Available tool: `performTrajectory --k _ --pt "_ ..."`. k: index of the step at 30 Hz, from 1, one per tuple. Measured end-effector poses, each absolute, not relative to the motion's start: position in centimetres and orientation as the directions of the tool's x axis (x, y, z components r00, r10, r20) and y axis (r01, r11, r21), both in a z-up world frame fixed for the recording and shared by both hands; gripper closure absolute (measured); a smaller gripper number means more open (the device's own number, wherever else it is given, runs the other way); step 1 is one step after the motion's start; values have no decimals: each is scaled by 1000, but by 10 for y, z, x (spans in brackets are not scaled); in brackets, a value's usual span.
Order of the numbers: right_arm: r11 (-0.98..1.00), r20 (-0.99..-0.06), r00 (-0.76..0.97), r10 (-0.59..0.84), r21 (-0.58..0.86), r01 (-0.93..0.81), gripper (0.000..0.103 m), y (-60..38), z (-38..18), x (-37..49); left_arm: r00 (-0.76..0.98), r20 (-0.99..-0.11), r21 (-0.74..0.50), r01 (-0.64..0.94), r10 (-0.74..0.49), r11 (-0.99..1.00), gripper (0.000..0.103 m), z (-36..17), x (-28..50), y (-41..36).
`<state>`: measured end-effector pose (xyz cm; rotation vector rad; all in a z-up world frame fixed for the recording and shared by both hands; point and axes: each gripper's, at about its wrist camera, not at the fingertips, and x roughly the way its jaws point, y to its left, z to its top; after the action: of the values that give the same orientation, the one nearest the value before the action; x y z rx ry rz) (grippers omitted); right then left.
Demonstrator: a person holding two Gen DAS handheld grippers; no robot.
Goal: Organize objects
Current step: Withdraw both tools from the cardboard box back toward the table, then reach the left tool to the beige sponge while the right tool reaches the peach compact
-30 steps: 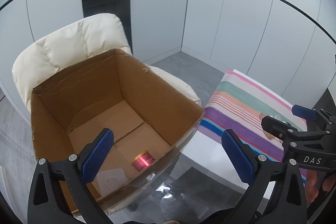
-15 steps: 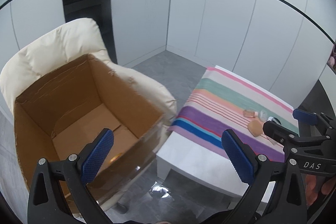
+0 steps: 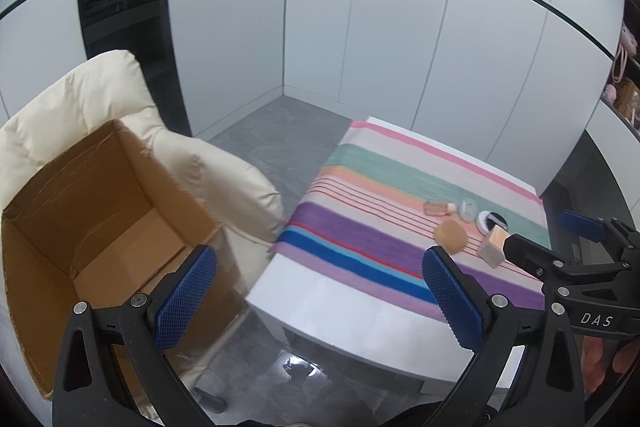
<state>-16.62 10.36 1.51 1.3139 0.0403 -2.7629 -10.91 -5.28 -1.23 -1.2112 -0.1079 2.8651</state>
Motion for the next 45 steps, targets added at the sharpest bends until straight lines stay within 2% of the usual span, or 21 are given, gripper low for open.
performTrajectory --k 30,40,45 --pt "-995 -783 -620 62 -3 -96 0 211 14 -119 -658 -728 -104 -173 194 -979 0 -19 -121 54" --pt "-990 -818 -567 93 -16 -138 0 243 -11 -106 -650 -732 -75 -222 205 -972 0 -30 -126 91" --pt "-985 -835 -543 90 6 -174 0 258 -25 -97 -615 -761 -66 -246 208 -967 0 -43 -137 106"
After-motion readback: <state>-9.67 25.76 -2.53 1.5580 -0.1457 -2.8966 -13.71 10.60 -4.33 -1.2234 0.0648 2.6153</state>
